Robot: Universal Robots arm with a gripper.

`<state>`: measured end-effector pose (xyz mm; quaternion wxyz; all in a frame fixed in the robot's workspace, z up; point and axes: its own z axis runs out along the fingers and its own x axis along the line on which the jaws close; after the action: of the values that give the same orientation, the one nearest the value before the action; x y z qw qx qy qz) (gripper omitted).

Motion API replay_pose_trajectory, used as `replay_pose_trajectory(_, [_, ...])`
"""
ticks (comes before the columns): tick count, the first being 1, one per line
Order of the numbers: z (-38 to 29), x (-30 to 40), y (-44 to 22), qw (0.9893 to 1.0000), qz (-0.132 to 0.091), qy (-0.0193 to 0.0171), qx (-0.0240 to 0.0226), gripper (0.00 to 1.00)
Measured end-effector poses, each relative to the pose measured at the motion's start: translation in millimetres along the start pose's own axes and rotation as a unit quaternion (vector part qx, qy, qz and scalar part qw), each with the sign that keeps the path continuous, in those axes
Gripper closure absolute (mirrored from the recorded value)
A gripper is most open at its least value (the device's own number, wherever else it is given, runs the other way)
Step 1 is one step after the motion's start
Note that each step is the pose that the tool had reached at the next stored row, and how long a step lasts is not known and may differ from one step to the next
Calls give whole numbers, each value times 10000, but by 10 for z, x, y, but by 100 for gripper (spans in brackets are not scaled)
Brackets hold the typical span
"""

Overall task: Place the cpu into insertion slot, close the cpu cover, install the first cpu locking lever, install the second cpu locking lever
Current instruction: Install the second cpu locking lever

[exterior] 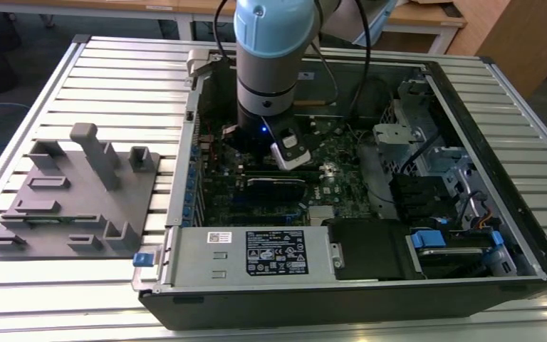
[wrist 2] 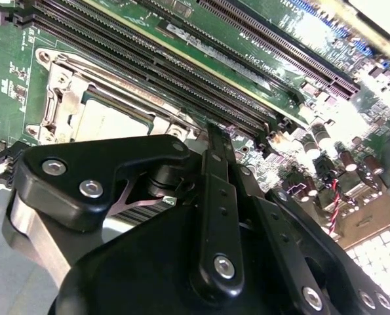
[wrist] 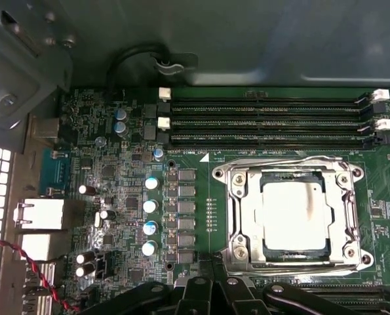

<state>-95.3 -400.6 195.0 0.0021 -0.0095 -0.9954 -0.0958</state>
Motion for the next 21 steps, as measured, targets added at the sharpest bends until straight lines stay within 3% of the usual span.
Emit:
replay_pose_trajectory(14, [34,0,26,9999,3,-3,113,90])
replay_pose_trajectory(21, [36,0,27,9998,4,-6,214,90])
